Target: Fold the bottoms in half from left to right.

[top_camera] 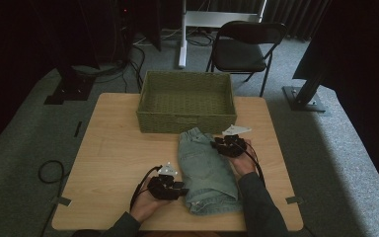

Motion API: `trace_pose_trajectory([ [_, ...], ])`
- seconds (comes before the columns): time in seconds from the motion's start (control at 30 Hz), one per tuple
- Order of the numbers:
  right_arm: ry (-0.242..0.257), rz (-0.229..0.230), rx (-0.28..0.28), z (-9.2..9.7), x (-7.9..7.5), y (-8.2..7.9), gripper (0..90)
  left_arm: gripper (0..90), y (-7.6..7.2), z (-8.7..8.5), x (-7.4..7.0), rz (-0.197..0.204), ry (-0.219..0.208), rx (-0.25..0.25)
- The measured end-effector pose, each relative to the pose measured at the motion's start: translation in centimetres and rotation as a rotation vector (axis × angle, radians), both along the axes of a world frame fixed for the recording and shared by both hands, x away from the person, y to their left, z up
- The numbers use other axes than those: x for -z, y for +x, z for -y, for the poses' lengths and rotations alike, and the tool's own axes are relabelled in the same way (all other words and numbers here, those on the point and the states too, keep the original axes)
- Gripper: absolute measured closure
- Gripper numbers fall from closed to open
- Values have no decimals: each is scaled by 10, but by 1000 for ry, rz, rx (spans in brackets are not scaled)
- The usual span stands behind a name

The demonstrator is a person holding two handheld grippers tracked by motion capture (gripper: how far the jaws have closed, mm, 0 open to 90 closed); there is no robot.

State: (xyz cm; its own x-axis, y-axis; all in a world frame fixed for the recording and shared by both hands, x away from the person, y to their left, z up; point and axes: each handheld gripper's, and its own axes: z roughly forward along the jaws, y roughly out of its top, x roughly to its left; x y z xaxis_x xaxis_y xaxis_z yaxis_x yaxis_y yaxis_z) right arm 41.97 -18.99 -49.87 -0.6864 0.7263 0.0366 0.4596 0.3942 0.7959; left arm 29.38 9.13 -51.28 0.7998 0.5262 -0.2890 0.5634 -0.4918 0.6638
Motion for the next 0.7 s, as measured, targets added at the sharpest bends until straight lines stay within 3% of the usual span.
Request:
trace_pose_trajectory([
  [0.7,-4,-13,5,1,1,1,780,622,-7,-2,2,1,-21,11],
])
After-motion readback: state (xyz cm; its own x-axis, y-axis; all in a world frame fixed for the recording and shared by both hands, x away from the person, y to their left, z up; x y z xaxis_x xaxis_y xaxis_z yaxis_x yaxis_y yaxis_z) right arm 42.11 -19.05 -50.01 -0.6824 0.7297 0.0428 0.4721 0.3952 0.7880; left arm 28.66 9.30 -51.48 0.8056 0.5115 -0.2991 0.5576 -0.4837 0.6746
